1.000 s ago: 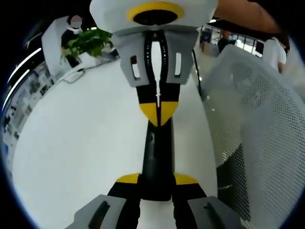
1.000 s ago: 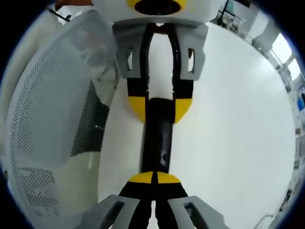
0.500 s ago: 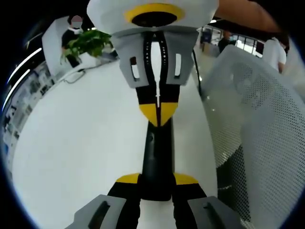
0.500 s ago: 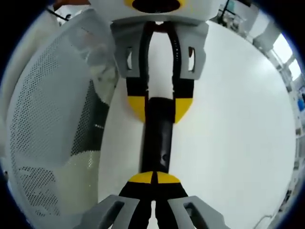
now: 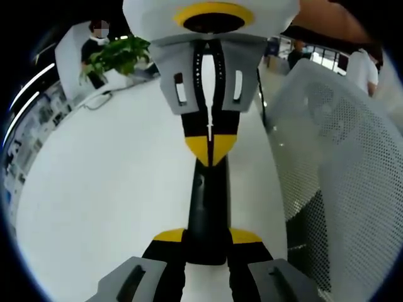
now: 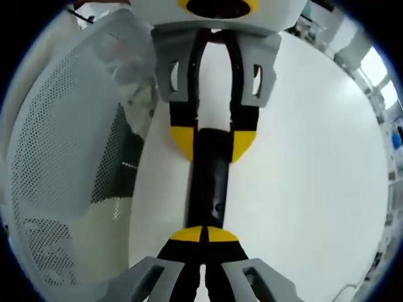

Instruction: Press the specified remote control buttons in sequence, fully releasing each button before pressing the next.

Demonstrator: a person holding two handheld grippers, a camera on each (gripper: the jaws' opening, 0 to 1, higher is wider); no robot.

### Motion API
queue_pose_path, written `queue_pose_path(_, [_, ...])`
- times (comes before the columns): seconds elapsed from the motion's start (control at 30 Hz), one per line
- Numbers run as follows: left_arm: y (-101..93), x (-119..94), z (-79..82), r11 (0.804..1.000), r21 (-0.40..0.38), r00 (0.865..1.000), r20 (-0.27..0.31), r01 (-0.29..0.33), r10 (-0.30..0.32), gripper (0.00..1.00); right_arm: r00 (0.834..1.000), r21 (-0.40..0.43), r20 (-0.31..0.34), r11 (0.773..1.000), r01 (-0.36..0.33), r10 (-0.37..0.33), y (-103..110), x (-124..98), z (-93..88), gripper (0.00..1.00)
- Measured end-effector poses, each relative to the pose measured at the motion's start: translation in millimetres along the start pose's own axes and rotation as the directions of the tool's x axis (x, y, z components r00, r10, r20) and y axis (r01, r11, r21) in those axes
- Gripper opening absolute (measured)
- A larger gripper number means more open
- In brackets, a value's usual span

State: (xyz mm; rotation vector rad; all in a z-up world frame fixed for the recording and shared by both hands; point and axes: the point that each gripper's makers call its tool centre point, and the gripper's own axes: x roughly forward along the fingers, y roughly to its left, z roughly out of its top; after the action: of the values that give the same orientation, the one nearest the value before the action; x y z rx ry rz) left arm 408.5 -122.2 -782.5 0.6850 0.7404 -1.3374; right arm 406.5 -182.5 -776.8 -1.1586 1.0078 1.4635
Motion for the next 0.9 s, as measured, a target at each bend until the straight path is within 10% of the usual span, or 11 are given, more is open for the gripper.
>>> queue_pose_path(0.9, [1.5, -0.1, 0.5, 1.000, -0.001, 1.000, 0.017, 0.001, -0.001, 0.24, 0.999, 0.010, 0.034, 1.000, 0.018, -0.018, -15.2, -26.2, 14.1, 0.00])
